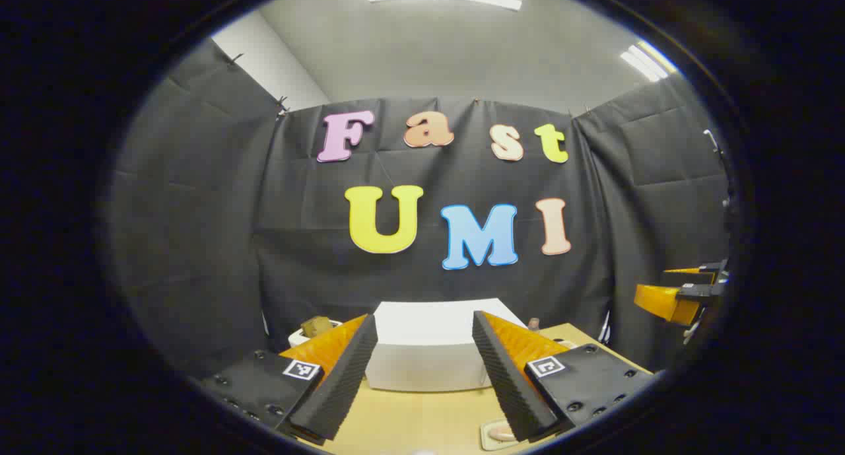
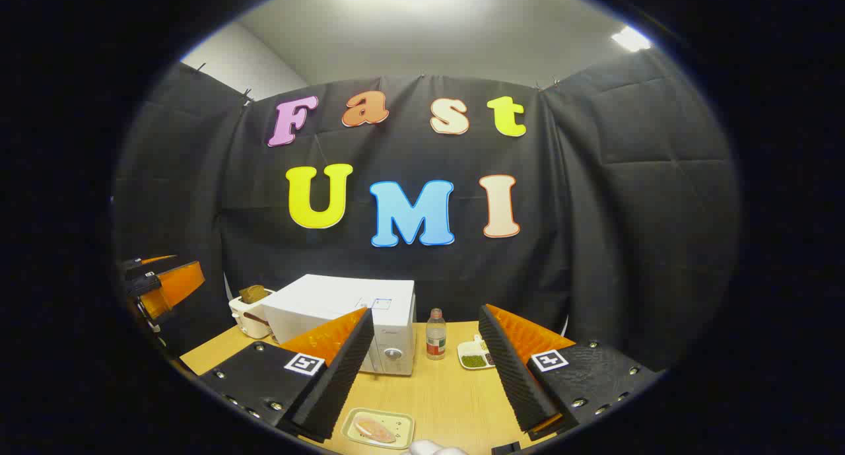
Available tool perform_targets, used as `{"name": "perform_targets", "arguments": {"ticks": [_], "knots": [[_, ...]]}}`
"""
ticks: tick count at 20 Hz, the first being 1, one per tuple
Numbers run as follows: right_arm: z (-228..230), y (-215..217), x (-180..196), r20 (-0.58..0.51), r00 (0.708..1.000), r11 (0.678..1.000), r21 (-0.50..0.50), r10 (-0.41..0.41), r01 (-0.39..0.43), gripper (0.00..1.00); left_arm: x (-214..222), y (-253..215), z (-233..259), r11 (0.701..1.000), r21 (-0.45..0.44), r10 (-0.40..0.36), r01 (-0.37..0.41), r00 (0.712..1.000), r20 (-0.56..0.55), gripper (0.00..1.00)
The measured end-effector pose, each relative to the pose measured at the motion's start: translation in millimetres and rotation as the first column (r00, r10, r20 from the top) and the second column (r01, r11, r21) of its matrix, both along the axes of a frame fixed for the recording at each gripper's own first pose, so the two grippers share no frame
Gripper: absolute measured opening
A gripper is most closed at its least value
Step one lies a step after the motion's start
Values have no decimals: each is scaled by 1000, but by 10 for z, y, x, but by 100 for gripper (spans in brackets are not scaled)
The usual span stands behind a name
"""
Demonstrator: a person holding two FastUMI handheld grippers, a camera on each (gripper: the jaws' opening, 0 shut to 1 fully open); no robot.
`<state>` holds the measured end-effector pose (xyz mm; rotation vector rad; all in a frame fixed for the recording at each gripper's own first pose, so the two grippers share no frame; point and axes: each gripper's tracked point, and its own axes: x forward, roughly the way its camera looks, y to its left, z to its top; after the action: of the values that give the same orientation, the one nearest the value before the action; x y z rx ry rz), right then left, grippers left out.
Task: Open the microwave oven with the left hand, put the food in, and close the microwave oven.
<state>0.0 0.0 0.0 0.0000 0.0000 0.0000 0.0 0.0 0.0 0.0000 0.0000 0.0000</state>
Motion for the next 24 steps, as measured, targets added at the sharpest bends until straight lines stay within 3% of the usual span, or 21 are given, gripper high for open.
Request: {"name": "perform_targets", "arguments": {"ticks": [11,16,20,24], "knots": [[-75,222,-133,-6,1000,1000,-24,12,-12,98,-44,114,-112,1000,-6,-5,5,1000,-28,98],[-78,237,-148,-28,1000,1000,13,8,-8,98,13,171,-222,1000,12,10,-10,1000,-2,99],[44,176,-182,-29,1000,999,32,-1,2,98,202,42,-845,997,72,2,1,999,-48,98],[176,188,-209,-3,1000,1000,5,15,-15,98,557,-353,-1475,998,37,-44,47,996,-78,99]]}}
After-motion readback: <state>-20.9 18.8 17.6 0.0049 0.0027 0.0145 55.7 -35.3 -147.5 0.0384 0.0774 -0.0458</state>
